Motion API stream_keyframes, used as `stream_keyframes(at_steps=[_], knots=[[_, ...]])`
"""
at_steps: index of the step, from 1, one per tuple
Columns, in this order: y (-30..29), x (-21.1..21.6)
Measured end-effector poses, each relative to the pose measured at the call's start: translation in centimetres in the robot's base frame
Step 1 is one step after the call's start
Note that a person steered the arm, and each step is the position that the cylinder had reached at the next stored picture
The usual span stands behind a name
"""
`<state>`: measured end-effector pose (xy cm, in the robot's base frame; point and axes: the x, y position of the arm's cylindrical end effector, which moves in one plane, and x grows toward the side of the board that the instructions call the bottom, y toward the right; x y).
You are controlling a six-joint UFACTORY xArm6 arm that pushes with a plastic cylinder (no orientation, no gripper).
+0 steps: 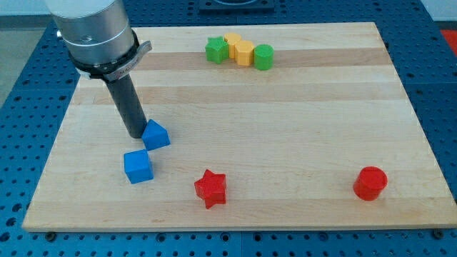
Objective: Move the blue blocks diagonally top left to the red star
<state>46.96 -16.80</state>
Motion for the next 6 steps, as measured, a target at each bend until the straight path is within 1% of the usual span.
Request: stream_keyframes(at_steps=[1, 2, 3, 4, 5, 6], knots=[[-4.9, 2.7], [-6.6, 3.5], [-5.4, 8.2], [-4.4, 11.6], [-0.4, 12.5], [1.2, 8.6]])
